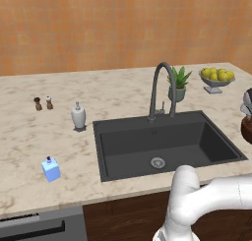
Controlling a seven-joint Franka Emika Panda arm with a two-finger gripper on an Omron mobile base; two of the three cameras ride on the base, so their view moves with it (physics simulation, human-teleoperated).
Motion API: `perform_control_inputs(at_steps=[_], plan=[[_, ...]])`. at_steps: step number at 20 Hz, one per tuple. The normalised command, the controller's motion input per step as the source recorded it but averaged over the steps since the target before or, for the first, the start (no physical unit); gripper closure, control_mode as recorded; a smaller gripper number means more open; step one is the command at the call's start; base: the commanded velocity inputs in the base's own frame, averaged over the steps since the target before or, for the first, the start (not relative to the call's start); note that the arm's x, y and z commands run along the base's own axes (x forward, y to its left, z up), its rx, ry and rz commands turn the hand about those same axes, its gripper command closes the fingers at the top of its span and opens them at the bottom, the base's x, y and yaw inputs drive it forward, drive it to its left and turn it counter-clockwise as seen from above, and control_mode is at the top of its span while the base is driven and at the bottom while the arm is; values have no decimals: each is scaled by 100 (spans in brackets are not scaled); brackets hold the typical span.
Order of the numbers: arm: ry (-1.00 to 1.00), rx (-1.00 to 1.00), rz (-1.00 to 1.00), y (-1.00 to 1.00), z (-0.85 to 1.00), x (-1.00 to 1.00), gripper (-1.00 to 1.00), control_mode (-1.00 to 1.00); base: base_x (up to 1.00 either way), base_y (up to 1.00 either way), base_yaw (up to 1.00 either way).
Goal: Pick the lime from the sink and place it in the bowl. Then pick the bowl and place it in the microwave. Then close the microwave door and press the start button.
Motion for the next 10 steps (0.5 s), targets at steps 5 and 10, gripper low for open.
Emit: perform_control_inputs(at_steps=[5,10], plan=[[0,-8,41,4,1,-3,-100,-100,0,0,0],[2,-16,42,12,8,-2,-100,-100,0,0,0]])
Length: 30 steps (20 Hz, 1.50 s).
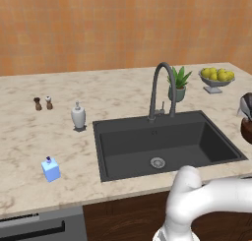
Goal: Pick the lime from the sink and place it in the bowl. Then pick the bowl and place it in the microwave. Then close the microwave door and press the start button.
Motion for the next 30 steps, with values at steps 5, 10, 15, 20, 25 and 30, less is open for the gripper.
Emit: perform_control_inputs(at_steps=[5,10,15,20,25,30], plan=[[16,-17,36,10,14,0,-100,-100,0,0,0],[38,-4,29,7,19,0,-100,-100,0,0,0],[29,0,22,0,16,1,-100,-100,0,0,0],[-1,18,9,0,-1,1,-100,-100,0,0,0],[-3,11,4,0,0,18,-100,-100,0,0,0],[0,0,0,1,-9,40,-100,-100,0,0,0]])
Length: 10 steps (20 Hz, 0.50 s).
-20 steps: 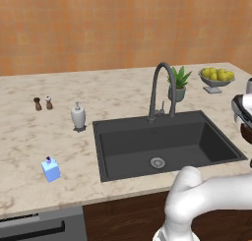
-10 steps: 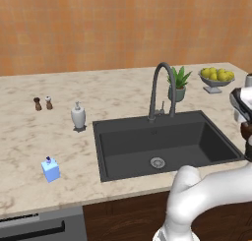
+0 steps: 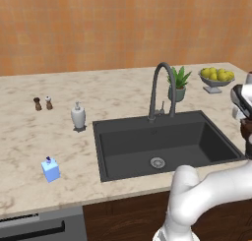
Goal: Pick the lime from the sink and place it in the bowl. Then pick the bowl and place it in the microwave. Then close the microwave door and press the start button.
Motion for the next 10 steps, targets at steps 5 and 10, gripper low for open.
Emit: perform_control_inputs(at_steps=[5,10], plan=[[0,1,0,0,-30,37,-100,-100,0,0,0],[0,2,0,-9,-28,32,-100,-100,0,0,0]])
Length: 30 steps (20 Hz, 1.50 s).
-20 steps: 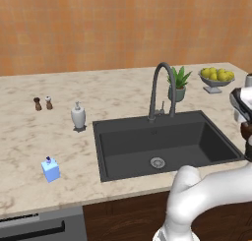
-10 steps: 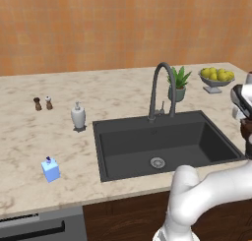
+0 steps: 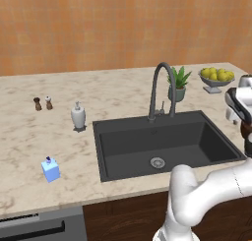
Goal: Pick the lime from the sink and place it in the bowl. Then pick the bowl and place it in the microwave. Then close the microwave door and press the start button.
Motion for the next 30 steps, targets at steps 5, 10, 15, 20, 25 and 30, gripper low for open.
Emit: perform_control_inputs(at_steps=[5,10,15,20,25,30], plan=[[0,0,0,-9,-32,32,-100,-100,0,0,0],[0,0,0,-25,-31,21,-100,-100,0,0,0],[0,0,0,-28,-30,14,-100,-100,0,0,0],[0,0,0,-23,-28,15,-100,-100,0,0,0],[4,0,0,-12,-27,1,100,-100,0,0,0],[4,0,0,-11,-16,-17,100,-100,0,0,0]])
